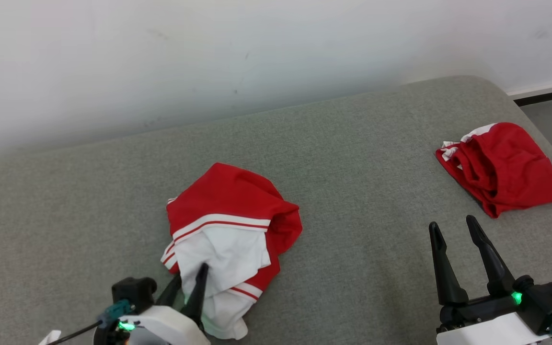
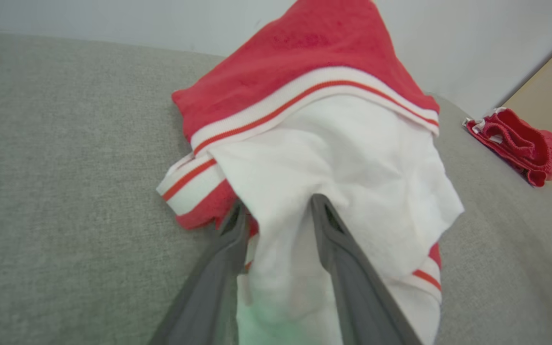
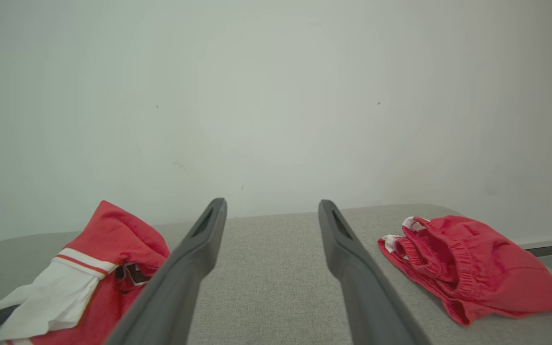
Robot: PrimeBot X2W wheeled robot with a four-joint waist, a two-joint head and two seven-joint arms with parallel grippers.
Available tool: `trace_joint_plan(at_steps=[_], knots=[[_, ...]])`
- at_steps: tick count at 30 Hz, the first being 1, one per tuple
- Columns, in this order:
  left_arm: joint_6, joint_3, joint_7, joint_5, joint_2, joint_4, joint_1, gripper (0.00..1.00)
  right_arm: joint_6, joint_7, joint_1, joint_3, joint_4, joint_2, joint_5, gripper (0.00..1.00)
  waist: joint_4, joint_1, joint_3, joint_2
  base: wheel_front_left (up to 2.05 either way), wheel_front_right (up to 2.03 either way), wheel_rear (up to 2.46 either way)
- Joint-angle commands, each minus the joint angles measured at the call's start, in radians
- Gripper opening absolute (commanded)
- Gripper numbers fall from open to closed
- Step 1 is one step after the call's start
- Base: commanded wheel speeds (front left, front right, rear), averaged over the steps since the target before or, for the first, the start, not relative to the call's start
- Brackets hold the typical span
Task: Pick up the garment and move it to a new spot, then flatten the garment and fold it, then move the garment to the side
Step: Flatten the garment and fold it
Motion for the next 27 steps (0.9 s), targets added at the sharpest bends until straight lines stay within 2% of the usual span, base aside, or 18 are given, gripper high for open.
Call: trace_joint_plan(at_steps=[1,2,15,21,27], knots=[[-0.003,0.0,-0.01,-0.018,0.008,0.009,-0.016,0.09,-0.002,0.001,-0.01,-0.003,0.0,0.0,0.005,1.0,-0.003,-0.0001,0.003,-0.0001,0.0,0.0,0.0],[-0.003,-0.003,-0.011,-0.018,0.008,0.01,-0.02,0.0,-0.002,0.001,-0.01,-0.005,-0.001,0.001,0.005,1.0,-0.003,-0.0001,0.003,-0.0001,0.0,0.0,0.0],[0.01,-0.003,-0.074,-0.027,0.007,-0.071,-0.042,0.0,-0.002,0.001,0.006,-0.021,0.002,0.007,-0.003,1.0,0.042,-0.0001,-0.015,-0.0001,0.0,0.0,0.0],[0.045,0.036,-0.091,-0.022,0.045,-0.133,-0.032,0.0,-0.002,0.001,0.018,-0.021,0.009,-0.002,-0.006,1.0,0.079,-0.0001,-0.037,-0.0001,0.0,0.0,0.0],[0.098,0.111,-0.076,-0.04,0.106,-0.152,-0.005,0.0,-0.002,0.001,0.03,-0.022,0.007,-0.01,-0.001,1.0,0.109,-0.0001,-0.044,-0.0001,0.0,0.0,0.0]])
